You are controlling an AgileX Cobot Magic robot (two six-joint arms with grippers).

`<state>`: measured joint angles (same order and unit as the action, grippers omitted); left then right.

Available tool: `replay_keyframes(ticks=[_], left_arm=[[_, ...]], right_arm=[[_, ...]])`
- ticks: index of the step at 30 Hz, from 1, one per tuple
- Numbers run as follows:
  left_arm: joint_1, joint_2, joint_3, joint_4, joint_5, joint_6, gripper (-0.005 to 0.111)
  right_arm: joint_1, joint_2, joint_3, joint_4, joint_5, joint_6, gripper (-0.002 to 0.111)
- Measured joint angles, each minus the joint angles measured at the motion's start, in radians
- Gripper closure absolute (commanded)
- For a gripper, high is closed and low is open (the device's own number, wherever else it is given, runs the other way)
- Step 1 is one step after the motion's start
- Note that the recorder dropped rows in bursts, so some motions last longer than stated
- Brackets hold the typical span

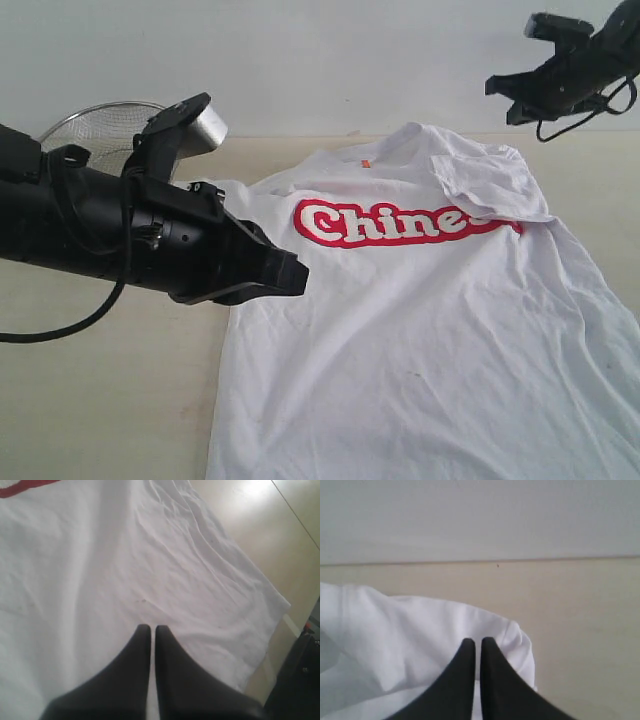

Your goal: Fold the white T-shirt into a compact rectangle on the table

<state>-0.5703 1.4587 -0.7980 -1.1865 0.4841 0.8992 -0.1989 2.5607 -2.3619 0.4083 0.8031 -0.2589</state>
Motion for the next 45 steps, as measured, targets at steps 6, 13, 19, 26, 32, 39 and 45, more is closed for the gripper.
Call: replay_keyframes(ticks=[6,13,19,26,32,39,45], left_arm=[[0.0,-0.016,0.0,-0.029,-0.032,0.0,0.102],[0.018,-0.094,0.0,-0.046,-0.069,-0.026,0.102],[0.087,-0.12,0.05,-0.082,-0.086,-0.064,0.102],[0.141,-0.163,0.18,-0.317,-0.126,0.064,0.102],[0.189,-0.167,0.231,-0.501,-0.154,0.191,0.102],[0.286,-0.181,0.274,-0.532,-0.126,0.24,0.102],[0.386,-0.183,0.33,-0.538,-0.089,0.271,0.102]], right_arm=[[0.0,-0.075,-0.009,0.01,0.064,0.002,0.108],[0.0,-0.143,-0.009,0.103,0.211,-0.005,0.108],[0.0,-0.246,0.043,0.195,0.261,-0.033,0.108],[0.026,-0.382,0.272,0.266,0.3,-0.166,0.108],[0.137,-0.484,0.474,0.318,0.304,-0.299,0.108],[0.373,-0.501,0.592,0.254,0.204,-0.429,0.108],[0.523,-0.502,0.597,0.153,0.088,-0.441,0.108]])
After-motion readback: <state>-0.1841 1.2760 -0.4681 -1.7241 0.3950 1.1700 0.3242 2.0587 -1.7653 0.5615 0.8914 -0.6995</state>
